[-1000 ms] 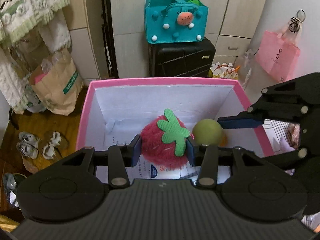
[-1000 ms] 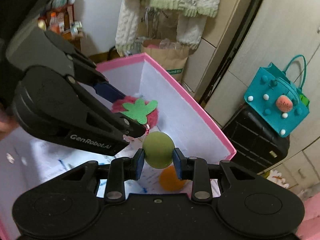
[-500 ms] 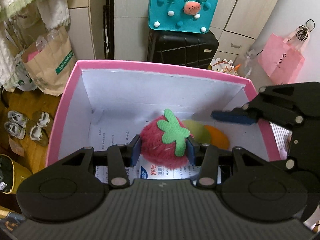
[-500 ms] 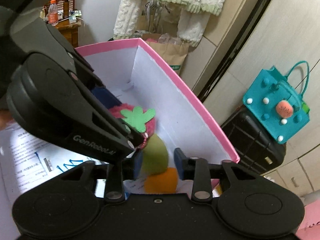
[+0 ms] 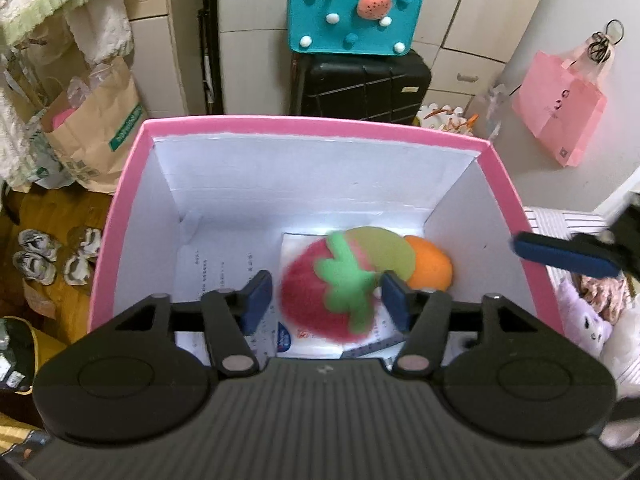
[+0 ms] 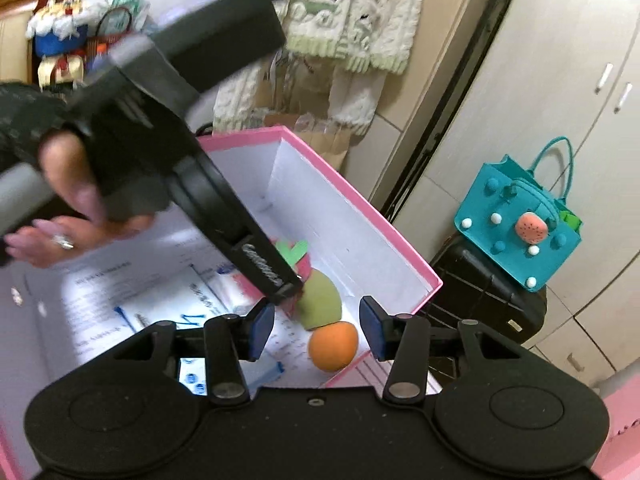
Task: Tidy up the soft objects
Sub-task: 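Lower the strawberry plush and green ball into the box and open both tools, then withdraw both tools from the box and move them toward the white plush cat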
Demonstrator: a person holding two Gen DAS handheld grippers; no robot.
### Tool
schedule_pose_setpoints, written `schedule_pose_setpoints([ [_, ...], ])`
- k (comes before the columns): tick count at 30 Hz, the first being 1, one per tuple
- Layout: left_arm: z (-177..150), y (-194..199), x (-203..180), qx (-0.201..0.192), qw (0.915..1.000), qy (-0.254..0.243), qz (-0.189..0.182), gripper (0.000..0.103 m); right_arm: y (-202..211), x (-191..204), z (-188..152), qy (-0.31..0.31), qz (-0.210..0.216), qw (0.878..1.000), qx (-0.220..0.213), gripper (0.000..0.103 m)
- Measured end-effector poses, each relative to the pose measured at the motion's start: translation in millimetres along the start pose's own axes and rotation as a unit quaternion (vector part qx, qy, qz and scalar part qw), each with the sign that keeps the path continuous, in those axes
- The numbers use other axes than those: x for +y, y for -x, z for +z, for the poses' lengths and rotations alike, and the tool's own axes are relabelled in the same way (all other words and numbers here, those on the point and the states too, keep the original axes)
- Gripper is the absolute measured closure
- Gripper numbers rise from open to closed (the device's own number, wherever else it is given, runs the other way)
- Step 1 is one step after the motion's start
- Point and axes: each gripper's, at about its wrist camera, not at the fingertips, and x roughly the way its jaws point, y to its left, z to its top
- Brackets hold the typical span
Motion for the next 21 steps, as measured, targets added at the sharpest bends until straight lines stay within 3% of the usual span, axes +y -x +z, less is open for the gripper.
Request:
schedule_pose_setpoints([
  [3,-6,7,-6,0.002,0.9994,-0.012,0.031,0.034,15,5,-2,-0.018,0.004,1.000,-0.009,0.048],
  [10,-24,41,-10,0.004,0.9996,-0.024,0.015,0.030,46,10,-10,-0.065,0.024,0.998,-0.014,0.046],
  [16,-38,74,-17,-0.008,0.9986,-0.041,0.031,0.019,71,9,-17,-0.094,0.030,0.995,-0.017,0.046],
  [21,-50,104,-28,-0.018,0.9964,-0.070,0.044,0.016,97,8,-21,-0.116,0.039,0.992,-0.023,0.045],
])
